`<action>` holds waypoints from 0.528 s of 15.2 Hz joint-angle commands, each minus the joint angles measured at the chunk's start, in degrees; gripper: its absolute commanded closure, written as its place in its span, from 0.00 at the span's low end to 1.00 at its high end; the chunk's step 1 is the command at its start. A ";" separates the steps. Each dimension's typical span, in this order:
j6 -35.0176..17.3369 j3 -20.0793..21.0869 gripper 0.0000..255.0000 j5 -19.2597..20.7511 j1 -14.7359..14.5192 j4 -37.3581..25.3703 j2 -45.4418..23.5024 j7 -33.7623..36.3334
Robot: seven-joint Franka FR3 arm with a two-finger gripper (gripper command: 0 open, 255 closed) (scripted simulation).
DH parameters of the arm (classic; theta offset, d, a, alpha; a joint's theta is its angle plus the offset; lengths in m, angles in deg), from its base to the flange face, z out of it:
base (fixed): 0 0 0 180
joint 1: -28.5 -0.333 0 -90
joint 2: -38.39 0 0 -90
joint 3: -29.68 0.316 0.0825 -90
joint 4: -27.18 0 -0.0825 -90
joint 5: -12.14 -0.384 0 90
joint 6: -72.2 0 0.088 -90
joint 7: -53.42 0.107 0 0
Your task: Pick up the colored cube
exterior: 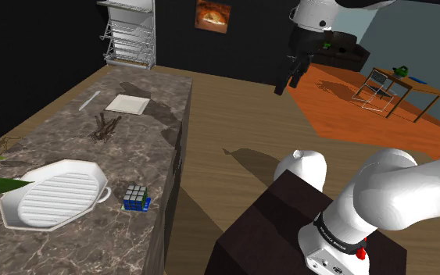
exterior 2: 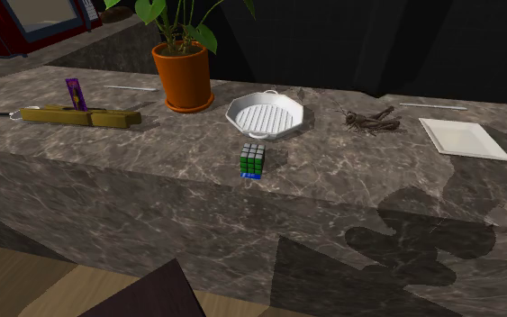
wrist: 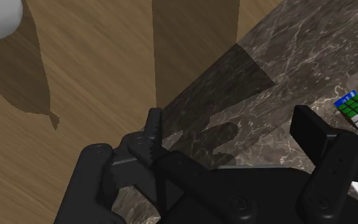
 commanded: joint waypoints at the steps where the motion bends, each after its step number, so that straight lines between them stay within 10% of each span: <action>1: 0.00 0.00 0.00 0.00 0.00 0.00 0.00 0.00; 8: -11.00 3.86 0.00 -2.52 -3.41 3.11 -8.08 1.33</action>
